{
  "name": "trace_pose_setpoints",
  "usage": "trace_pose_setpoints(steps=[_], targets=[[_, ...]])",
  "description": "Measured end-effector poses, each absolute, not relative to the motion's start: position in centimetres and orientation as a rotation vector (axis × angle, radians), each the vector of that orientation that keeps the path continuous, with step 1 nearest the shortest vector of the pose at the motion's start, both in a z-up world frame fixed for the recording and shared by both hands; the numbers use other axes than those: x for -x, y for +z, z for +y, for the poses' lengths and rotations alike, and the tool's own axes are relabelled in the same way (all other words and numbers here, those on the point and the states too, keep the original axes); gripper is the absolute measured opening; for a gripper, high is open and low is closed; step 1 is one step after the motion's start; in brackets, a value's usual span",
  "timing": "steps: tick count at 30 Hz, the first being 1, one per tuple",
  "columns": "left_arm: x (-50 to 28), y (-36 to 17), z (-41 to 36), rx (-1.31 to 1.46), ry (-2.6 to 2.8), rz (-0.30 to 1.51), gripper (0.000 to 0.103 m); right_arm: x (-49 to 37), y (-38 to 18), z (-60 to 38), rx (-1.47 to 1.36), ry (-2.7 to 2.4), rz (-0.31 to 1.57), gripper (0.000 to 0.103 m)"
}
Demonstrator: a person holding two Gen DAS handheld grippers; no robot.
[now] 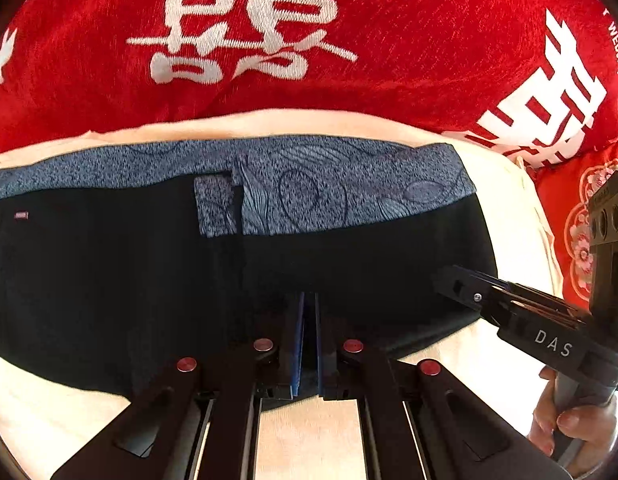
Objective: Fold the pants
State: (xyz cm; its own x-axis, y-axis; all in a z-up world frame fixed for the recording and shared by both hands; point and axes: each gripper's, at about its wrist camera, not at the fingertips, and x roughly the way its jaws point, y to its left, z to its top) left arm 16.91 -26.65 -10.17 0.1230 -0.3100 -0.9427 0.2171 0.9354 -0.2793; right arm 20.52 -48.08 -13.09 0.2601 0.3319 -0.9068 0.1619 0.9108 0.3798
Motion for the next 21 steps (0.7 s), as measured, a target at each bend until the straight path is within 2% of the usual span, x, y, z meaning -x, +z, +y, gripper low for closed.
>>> trace_pose_setpoints(steps=[9, 21], targets=[[-15.4, -9.7, -23.4, 0.156, -0.369, 1.429, 0.005, -19.7, -11.8, -45.3, -0.378, 0.131, 1.321, 0.021], [-14.2, -9.0, -16.6, 0.258, -0.309, 1.387, 0.005, -19.1, -10.8, -40.5, -0.319, 0.172, 1.331, 0.021]])
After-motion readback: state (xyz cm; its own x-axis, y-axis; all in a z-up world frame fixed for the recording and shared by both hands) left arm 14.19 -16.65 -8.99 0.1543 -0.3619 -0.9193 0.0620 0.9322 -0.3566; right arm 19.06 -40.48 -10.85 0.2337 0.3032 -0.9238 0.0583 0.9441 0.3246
